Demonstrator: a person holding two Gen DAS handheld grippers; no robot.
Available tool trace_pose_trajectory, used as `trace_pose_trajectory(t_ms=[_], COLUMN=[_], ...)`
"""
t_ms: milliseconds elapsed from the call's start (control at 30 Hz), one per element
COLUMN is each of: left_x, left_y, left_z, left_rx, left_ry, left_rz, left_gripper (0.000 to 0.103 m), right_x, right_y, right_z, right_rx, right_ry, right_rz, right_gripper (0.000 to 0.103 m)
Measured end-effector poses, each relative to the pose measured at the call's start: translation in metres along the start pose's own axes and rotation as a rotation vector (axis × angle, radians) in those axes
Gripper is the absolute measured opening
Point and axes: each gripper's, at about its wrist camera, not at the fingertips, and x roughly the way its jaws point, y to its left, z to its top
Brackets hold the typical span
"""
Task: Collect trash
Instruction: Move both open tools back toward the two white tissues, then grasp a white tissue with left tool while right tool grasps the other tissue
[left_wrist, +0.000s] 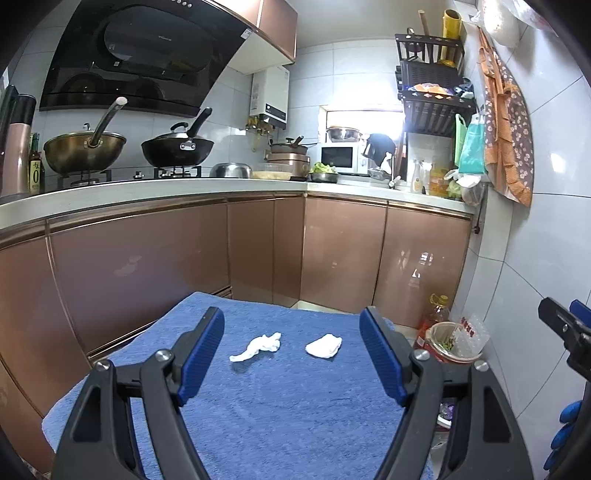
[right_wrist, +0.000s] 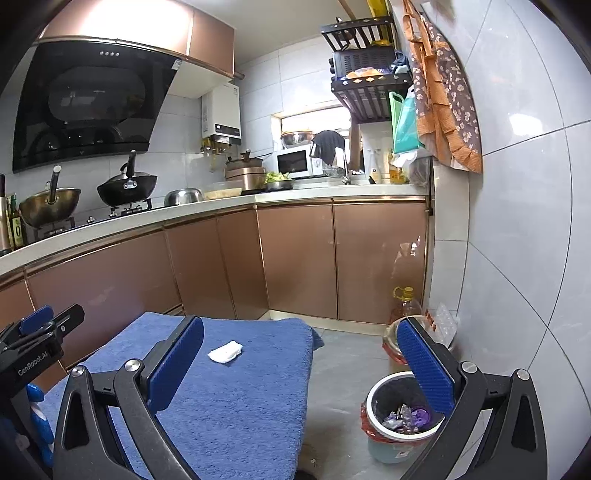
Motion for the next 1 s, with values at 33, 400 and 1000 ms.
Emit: trace_pose_trajectory(t_ms=[33,400,1000], left_x=[-0.001,-0.014,0.032], left_y=[0.001,0.014,0.013], left_z=[0.0,0.003,-0.008], left_rx=[-0.002,-0.017,0.008], left_ry=[0.001,-0.016,0.054], left_rz=[0.0,0.016,0.015], left_gripper=[0.075,0.075,0.075], right_x=[0.0,-0.005,0.041], right_y=[0.001,0.014,0.005], right_z=[0.0,0.001,-0.015], right_rx=[0.0,-0.019,0.004], right_ry=[-0.002,-0.011,0.061], right_rz=[0.003,0.053,0.096], right_gripper=[0.103,0.103,0.103])
